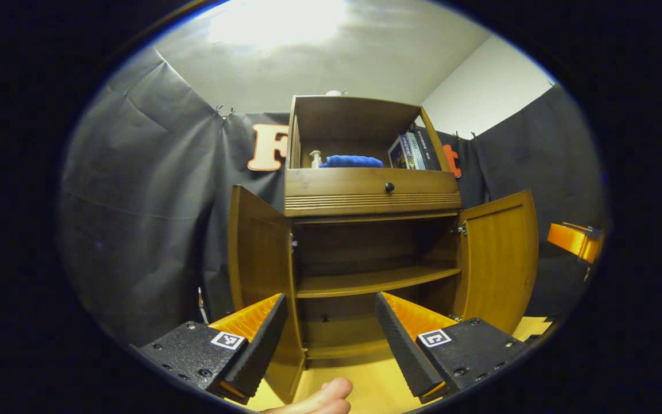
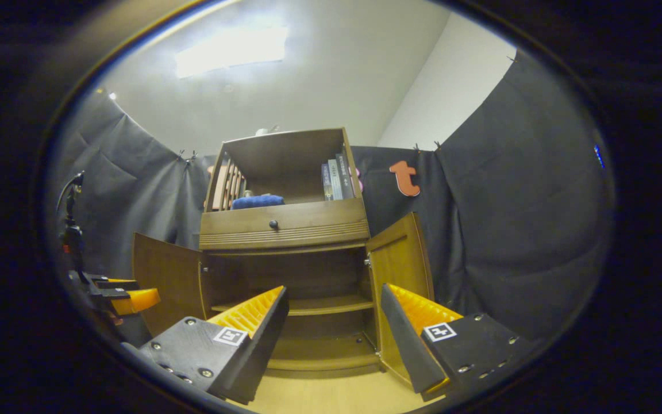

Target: Open the right door of the double-door shoe cabinet with the right hand, and open the left door with the left hand.

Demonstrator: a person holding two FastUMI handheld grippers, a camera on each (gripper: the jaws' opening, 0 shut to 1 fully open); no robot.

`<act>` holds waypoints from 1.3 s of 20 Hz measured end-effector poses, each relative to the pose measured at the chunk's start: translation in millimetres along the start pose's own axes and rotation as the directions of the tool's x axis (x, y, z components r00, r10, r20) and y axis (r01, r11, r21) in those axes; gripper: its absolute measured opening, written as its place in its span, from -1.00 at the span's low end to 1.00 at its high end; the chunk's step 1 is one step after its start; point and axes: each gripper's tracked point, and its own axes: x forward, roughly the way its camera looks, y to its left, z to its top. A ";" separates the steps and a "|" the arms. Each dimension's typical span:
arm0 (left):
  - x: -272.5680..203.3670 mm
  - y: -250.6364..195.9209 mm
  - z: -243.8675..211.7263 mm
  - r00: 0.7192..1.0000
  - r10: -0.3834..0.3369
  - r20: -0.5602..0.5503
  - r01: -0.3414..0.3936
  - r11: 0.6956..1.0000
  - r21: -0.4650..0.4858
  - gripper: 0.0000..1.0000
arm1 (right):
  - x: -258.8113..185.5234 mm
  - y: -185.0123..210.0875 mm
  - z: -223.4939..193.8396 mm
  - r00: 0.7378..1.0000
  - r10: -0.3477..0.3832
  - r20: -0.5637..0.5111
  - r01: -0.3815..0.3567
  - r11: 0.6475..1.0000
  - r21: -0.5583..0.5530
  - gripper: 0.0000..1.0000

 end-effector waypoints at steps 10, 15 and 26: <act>72.1 -50.0 -22.6 1.000 -0.009 0.021 0.010 0.999 -0.046 0.87 | 55.9 -3.1 -30.3 1.000 0.008 -0.012 -0.007 0.998 0.056 0.82; 113.0 -58.8 -44.1 1.000 -0.012 -0.005 0.012 0.999 -0.040 0.87 | 90.8 5.7 -58.2 0.997 0.023 -0.069 -0.022 0.999 0.024 0.92; 175.5 -56.2 -96.3 0.995 0.023 -0.096 -0.020 0.999 0.031 0.89 | 153.8 35.7 -107.4 0.991 0.005 -0.132 -0.020 0.994 -0.112 0.91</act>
